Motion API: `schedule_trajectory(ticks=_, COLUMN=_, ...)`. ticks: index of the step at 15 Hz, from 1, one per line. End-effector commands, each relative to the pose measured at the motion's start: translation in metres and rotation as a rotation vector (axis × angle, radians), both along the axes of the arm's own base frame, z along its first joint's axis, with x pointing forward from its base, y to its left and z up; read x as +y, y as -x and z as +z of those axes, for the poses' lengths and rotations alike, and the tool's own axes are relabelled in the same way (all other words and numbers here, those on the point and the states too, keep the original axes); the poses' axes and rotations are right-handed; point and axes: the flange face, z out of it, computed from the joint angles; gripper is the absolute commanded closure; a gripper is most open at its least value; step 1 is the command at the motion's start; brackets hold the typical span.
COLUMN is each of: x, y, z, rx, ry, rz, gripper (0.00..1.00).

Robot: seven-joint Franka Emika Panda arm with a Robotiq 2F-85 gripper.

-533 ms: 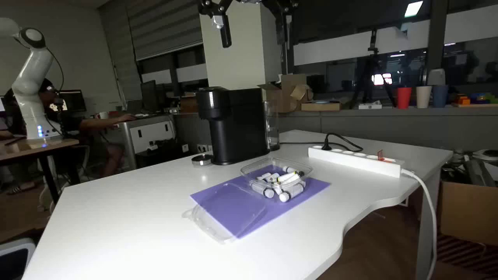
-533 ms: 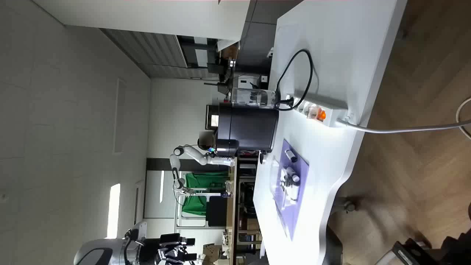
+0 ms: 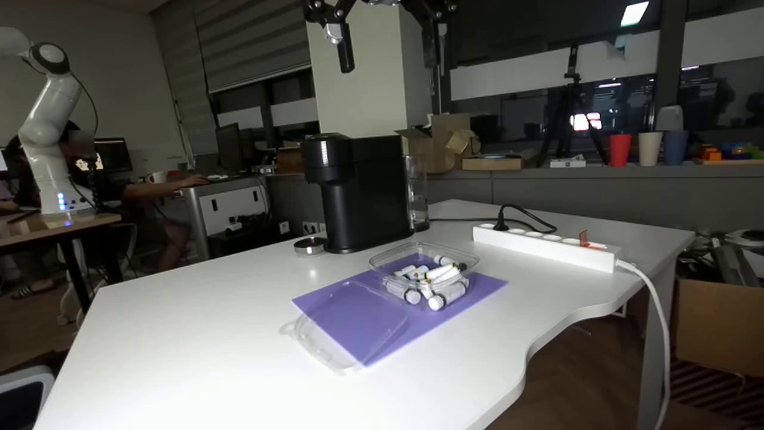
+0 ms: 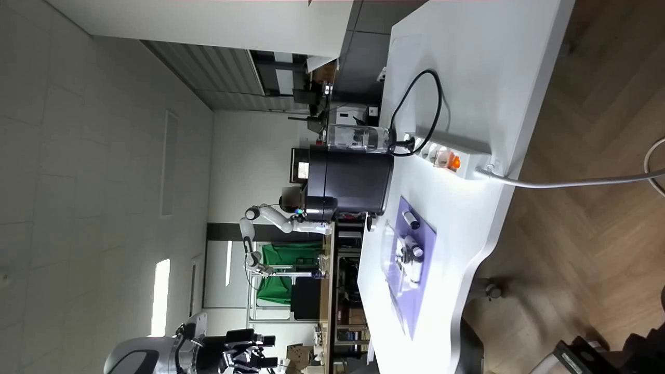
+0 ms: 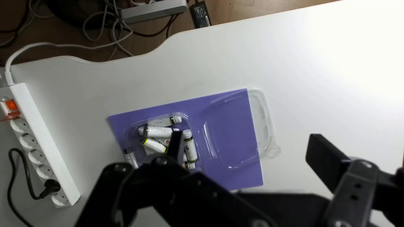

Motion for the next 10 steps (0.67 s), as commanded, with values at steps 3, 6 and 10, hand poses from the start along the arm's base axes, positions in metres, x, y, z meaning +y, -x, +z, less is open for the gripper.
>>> schedule_trajectory(ticks=3, x=-0.030, y=-0.022, z=0.000, rx=-0.011, ry=0.004, rz=0.038, gripper=0.00)
schedule_trajectory(ticks=6, x=-0.100, y=-0.063, z=-0.007, rx=-0.084, ry=0.083, rz=0.098, gripper=0.00)
schedule_trajectory(ticks=10, x=-0.202, y=-0.111, z=-0.036, rx=-0.060, ry=0.121, rz=0.124, gripper=0.00)
